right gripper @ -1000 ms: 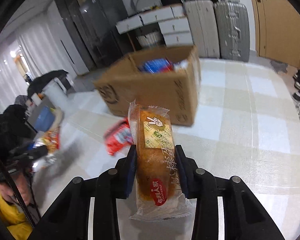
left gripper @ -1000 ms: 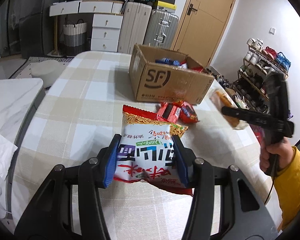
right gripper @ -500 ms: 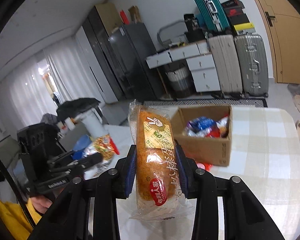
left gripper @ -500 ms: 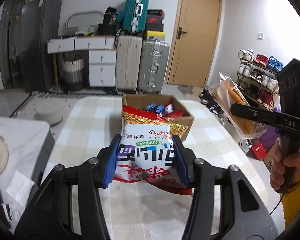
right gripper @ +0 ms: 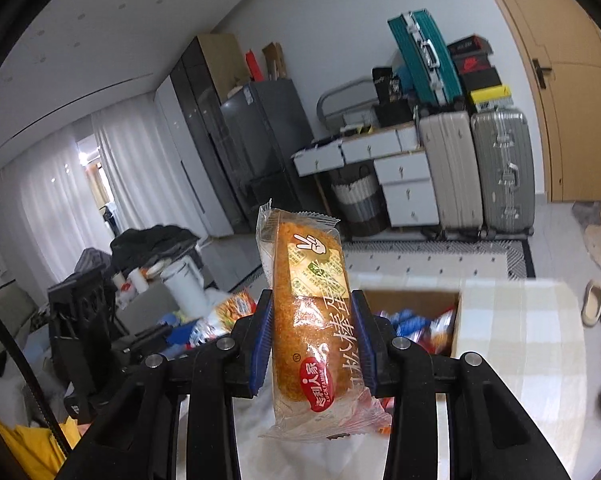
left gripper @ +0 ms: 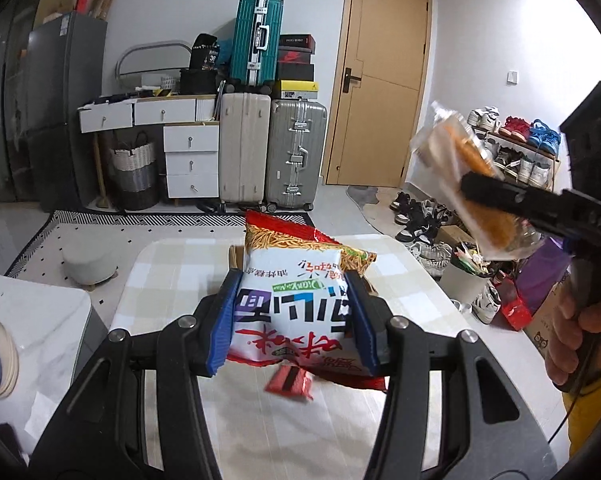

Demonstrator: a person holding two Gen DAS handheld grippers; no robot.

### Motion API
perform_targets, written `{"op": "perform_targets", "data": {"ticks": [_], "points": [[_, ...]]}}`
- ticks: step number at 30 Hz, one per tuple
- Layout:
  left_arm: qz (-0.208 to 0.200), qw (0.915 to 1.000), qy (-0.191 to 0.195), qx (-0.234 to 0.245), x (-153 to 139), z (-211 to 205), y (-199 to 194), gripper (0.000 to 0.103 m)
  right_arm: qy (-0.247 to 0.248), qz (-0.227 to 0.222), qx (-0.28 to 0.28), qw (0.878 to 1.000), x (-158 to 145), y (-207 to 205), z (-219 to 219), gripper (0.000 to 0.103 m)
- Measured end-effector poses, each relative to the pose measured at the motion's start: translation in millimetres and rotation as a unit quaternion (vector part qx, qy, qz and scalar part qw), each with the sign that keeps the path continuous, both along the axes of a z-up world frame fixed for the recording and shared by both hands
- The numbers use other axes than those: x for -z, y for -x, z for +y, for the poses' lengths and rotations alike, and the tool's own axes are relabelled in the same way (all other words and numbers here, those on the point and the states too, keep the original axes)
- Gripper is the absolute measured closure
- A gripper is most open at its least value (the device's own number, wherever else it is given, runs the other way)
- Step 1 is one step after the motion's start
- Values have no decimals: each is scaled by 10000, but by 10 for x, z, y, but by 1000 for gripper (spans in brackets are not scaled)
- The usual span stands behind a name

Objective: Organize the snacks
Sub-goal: 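Lift both held snacks and carry them toward the box, then lower the noodle bag and bread roll into the box and open both grippers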

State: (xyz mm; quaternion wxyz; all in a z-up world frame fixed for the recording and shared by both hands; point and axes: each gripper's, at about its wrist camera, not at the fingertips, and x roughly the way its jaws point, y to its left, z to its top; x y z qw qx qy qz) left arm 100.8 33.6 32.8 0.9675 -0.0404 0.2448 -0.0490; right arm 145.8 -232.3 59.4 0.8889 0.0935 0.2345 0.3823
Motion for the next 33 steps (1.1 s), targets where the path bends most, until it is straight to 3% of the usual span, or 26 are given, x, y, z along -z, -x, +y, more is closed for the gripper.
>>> {"op": "perform_targets", "data": {"ticks": [4, 9, 18, 24, 33], "points": [[21, 9998, -117, -139, -79, 58, -392, 55, 4, -60, 169, 9998, -115, -274, 40, 66], [211, 9997, -94, -88, -47, 72, -997, 55, 324, 107, 434, 9985, -32, -720, 149, 66], [908, 9953, 325, -86, 526, 199, -2104, 55, 714, 908, 523, 9919, 675, -1615, 334, 66], [1218, 9917, 408, -79, 915, 270, -2534, 55, 872, 1275, 369, 9873, 1098, -2020, 465, 66], [1489, 9880, 414, 46, 1276, 222, -2971, 55, 1134, 1588, 266, 9804, 1539, -2231, 606, 66]]}}
